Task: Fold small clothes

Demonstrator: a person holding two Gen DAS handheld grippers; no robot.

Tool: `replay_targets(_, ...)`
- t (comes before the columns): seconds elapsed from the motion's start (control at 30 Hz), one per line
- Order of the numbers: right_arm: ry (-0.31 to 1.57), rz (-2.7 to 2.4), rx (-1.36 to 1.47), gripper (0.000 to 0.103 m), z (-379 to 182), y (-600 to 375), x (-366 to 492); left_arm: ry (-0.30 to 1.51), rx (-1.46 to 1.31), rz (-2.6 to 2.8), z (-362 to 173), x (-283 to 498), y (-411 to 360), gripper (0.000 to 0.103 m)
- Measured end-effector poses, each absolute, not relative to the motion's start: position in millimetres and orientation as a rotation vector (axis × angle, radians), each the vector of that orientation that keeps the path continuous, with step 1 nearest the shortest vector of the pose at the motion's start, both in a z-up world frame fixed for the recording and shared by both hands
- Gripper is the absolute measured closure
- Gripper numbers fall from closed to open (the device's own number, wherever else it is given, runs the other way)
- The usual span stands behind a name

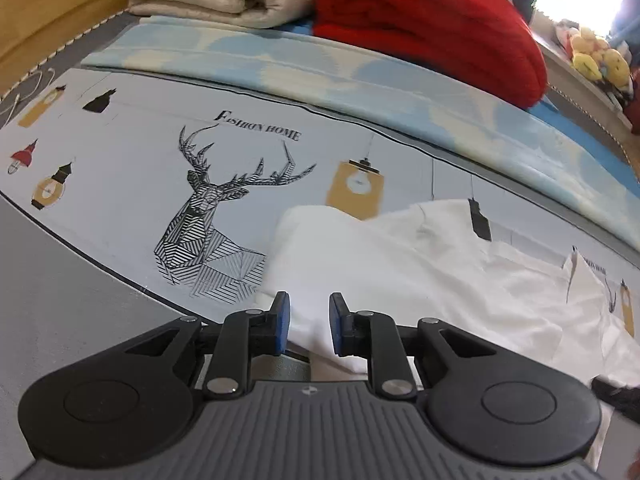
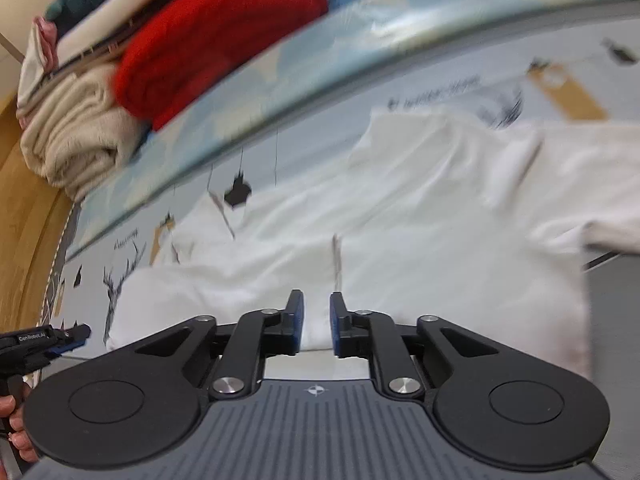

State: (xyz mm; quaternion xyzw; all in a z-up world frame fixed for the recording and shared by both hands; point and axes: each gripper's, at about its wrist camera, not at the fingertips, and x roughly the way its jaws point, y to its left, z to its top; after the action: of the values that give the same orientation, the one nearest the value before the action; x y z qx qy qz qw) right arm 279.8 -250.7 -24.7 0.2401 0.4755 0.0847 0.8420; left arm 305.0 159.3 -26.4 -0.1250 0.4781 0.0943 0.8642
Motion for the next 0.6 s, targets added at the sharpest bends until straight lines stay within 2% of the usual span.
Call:
replay_targets(0.2,1.132,0.172,0.519,0.08,-76,-226,303,0.981,-0.28,0.187,-22,312,179,0.08)
replay_targets(0.37,1.138,0.148,0.405,0.076,-83,-201,307,0.994,-0.312,0.23,-20,313,202,0.08)
replay_targets(0.43,1.121,0.153,0.389,0.093,-79,-195,306,0.995,-0.32,0.244,-21,315,208,0.08)
replay_targets(0.6,1.021,0.184,0.39,0.098,-52,-195,302,0.989,-0.33,0.251,-19,318,211,0.08)
